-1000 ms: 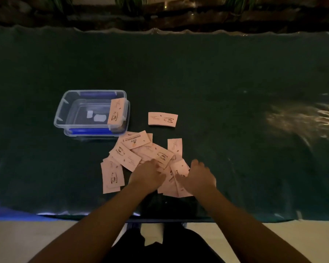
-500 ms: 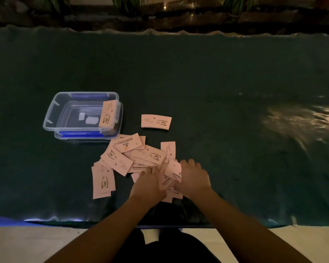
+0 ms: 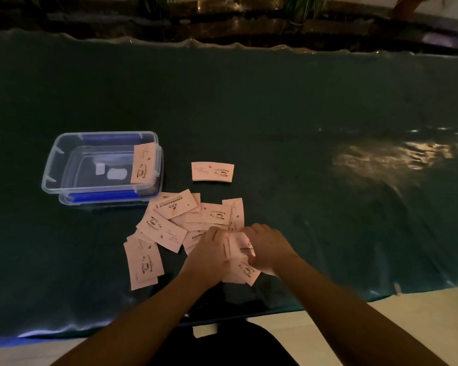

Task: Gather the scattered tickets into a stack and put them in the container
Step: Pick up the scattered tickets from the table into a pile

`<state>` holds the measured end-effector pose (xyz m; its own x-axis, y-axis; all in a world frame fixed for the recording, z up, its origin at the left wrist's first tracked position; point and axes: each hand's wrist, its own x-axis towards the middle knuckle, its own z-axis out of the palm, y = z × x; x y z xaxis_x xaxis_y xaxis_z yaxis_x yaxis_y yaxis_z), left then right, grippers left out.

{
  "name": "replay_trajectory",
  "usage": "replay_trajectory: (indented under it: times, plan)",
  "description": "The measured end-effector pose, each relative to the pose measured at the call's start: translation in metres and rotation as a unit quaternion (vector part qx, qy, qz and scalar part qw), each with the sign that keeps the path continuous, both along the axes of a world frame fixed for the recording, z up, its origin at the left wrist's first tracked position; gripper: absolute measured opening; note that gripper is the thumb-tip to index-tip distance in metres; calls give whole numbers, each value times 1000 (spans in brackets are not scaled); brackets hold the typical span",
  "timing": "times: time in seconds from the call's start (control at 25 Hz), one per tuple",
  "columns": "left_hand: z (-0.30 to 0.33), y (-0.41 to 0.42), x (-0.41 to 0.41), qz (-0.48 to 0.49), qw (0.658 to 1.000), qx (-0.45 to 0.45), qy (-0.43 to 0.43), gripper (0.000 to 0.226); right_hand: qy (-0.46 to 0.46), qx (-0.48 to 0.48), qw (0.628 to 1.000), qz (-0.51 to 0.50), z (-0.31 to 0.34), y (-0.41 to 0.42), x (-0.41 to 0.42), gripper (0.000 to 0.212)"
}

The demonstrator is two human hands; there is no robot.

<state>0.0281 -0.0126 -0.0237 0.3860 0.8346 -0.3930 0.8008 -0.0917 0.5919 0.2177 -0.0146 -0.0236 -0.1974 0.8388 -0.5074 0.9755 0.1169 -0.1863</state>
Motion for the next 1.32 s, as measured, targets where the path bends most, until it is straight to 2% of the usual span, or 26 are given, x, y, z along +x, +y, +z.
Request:
replay_trajectory:
  times: [0.12, 0.2, 0.32, 0.44, 0.56, 0.68, 0.84, 0.96, 1.04, 1.2, 1.32]
  plan:
    - [2, -7, -12, 32, 999, -12, 25, 45, -18, 1, 998, -65, 0, -9, 6, 72]
    - [2, -16, -17, 68, 996, -60, 28, 26, -10, -8, 992, -127, -2, -17, 11, 75]
    - [-2, -29, -16, 107, 984, -141, 33, 19, 15, -22, 981, -194, -5, -29, 11, 73]
    - [-3, -34, -9, 141, 967, -210, 4, 19, 45, -32, 975, -215, -7, -38, 4, 68]
    - [-3, -32, -2, 139, 961, -234, -50, 5, 72, -38, 967, -239, -10, -39, -6, 68]
    - [2, -29, 3, 149, 951, -248, -106, 17, 100, -48, 952, -287, -12, -37, -17, 73]
    - [6, -27, 13, 143, 945, -261, -136, 36, 168, -67, 898, -402, -18, -38, -23, 74]
    - [4, -28, 18, 175, 930, -279, -165, 47, 193, -75, 870, -448, -20, -39, -24, 78]
    - [3, -28, 20, 201, 919, -298, -162, 52, 197, -82, 859, -465, -22, -38, -22, 70]
    - [0, -31, 24, 243, 903, -318, -155, 48, 200, -104, 852, -473, -22, -39, -13, 44]
    - [2, -32, 33, 268, 901, -302, -158, 34, 204, -114, 853, -467, -20, -40, -9, 39]
